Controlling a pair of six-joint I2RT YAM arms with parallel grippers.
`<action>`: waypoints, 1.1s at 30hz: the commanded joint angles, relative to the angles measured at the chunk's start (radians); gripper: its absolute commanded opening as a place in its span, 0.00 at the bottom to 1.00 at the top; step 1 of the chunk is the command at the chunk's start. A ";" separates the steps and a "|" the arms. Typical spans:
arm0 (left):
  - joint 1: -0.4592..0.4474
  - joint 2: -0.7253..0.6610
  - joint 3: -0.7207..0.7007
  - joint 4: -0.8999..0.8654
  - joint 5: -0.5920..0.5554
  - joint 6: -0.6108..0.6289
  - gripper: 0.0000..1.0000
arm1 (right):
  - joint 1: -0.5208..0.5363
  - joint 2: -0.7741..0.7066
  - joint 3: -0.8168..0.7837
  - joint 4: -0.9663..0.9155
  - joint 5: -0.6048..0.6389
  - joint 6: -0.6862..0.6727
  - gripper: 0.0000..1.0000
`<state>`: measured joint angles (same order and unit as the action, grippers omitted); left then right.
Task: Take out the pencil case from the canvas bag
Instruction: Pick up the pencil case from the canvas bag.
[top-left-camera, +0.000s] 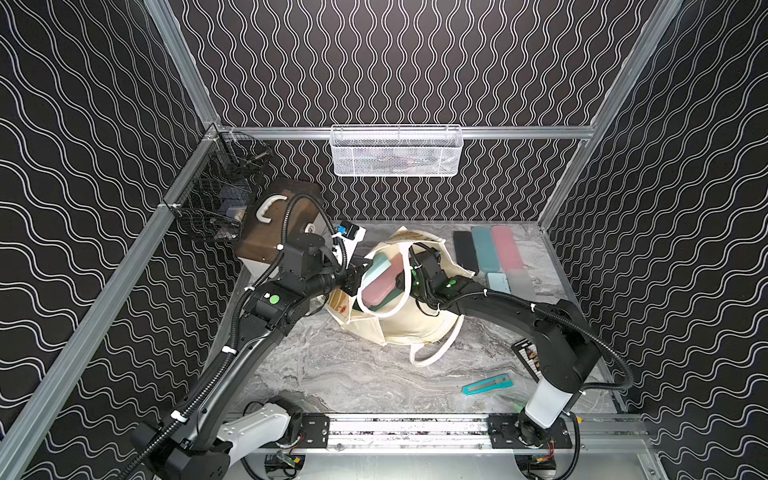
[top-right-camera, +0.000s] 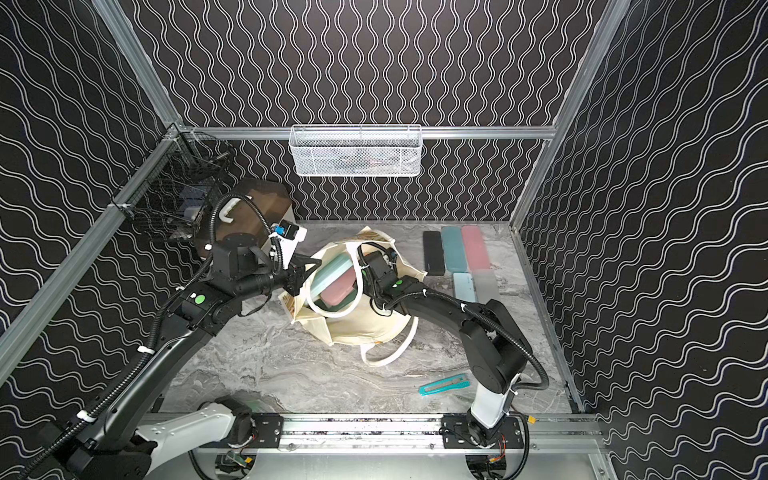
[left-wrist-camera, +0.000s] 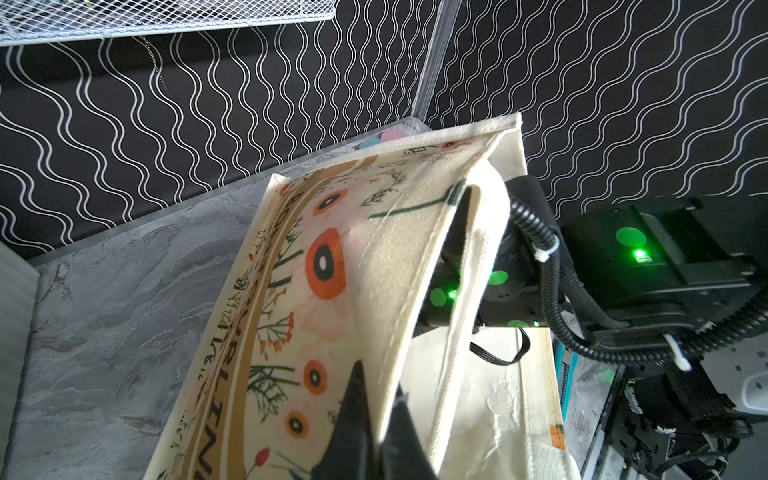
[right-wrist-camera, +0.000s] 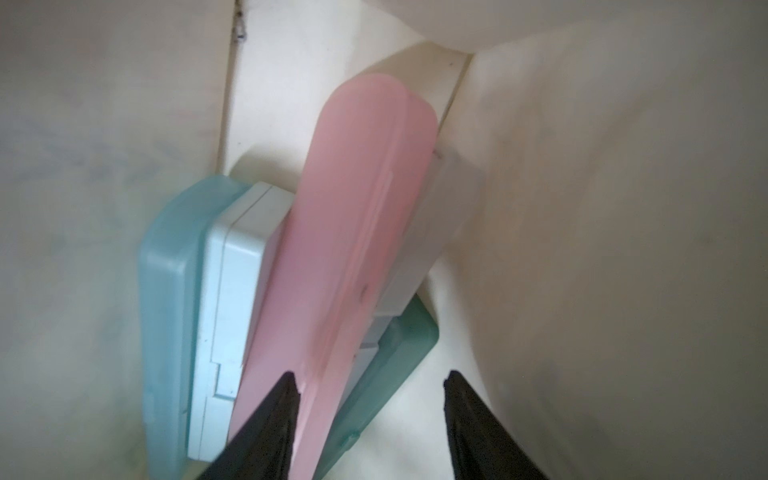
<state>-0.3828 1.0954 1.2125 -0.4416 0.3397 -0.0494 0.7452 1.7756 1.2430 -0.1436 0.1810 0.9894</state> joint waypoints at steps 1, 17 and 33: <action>0.001 -0.009 0.001 0.075 0.070 0.020 0.00 | -0.011 0.024 0.017 -0.019 0.008 0.042 0.57; 0.001 0.002 0.005 0.089 0.135 0.006 0.00 | -0.057 0.094 -0.001 0.081 -0.086 0.061 0.52; 0.000 0.003 -0.021 0.054 0.395 0.084 0.00 | -0.071 0.075 -0.073 0.232 -0.110 0.046 0.71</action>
<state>-0.3824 1.1015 1.1915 -0.4454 0.5518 -0.0257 0.6804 1.8435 1.1706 0.0437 0.0547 1.0348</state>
